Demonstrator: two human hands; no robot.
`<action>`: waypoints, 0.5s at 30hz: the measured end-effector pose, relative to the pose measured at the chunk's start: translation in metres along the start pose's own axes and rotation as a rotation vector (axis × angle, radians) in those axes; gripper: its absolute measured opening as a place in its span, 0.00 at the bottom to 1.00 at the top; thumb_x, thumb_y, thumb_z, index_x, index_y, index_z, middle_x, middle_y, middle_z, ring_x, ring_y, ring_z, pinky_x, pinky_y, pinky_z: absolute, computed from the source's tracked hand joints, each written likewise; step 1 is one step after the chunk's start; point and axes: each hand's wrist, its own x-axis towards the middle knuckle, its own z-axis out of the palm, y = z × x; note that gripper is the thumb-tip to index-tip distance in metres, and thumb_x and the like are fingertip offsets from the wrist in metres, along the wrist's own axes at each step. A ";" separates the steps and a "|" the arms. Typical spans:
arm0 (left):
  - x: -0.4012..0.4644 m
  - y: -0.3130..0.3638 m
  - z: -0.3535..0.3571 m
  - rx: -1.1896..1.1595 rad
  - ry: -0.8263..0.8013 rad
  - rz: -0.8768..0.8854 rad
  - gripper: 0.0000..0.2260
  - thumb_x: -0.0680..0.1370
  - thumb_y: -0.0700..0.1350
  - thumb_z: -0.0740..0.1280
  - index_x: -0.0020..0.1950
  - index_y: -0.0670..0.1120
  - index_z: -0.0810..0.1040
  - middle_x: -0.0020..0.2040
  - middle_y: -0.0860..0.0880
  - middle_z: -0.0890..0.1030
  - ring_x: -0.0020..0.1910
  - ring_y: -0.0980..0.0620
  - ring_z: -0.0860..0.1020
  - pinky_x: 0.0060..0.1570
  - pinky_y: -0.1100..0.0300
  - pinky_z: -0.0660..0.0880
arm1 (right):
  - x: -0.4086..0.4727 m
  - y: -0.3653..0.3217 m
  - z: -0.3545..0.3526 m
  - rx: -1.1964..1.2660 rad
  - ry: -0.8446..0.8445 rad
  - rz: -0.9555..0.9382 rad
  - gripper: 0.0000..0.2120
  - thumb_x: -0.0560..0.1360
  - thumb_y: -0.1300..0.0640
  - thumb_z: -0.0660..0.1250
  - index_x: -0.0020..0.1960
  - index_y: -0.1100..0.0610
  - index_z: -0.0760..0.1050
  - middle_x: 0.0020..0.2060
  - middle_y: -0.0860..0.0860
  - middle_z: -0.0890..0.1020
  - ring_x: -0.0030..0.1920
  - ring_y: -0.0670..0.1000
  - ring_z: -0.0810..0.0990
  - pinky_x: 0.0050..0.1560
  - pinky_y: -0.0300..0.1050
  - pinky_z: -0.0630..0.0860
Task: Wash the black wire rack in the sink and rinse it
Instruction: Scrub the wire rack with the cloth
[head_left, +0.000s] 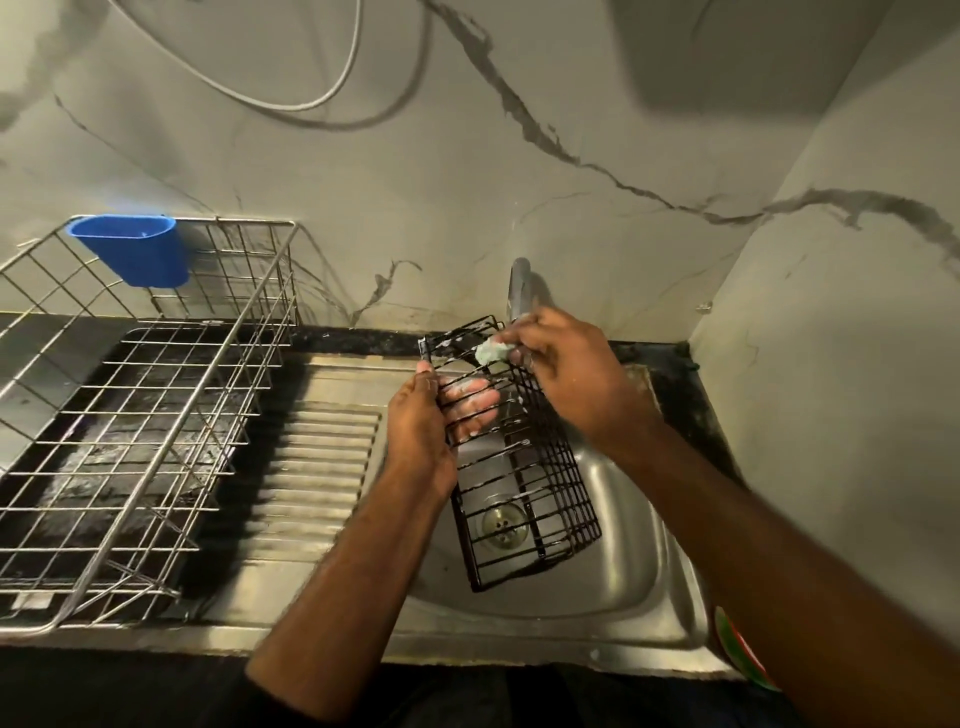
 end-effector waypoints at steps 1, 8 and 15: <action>0.003 0.001 -0.004 0.002 0.019 0.009 0.13 0.87 0.52 0.53 0.51 0.46 0.70 0.35 0.46 0.85 0.31 0.49 0.85 0.29 0.56 0.82 | -0.008 -0.002 0.001 0.005 -0.036 -0.018 0.18 0.78 0.70 0.65 0.61 0.53 0.81 0.59 0.49 0.78 0.58 0.47 0.79 0.62 0.40 0.78; 0.013 -0.002 -0.022 -0.073 0.222 -0.060 0.15 0.86 0.55 0.56 0.44 0.48 0.69 0.34 0.48 0.80 0.27 0.52 0.77 0.26 0.59 0.80 | -0.059 0.016 -0.012 0.053 -0.462 -0.168 0.15 0.74 0.65 0.72 0.56 0.49 0.85 0.51 0.39 0.79 0.51 0.41 0.79 0.46 0.30 0.75; 0.002 -0.009 -0.015 0.020 0.174 -0.094 0.21 0.82 0.62 0.60 0.47 0.45 0.78 0.27 0.53 0.78 0.23 0.55 0.75 0.29 0.57 0.79 | -0.029 0.016 -0.024 0.138 0.031 0.025 0.10 0.77 0.61 0.70 0.57 0.53 0.82 0.49 0.41 0.79 0.48 0.41 0.80 0.48 0.36 0.80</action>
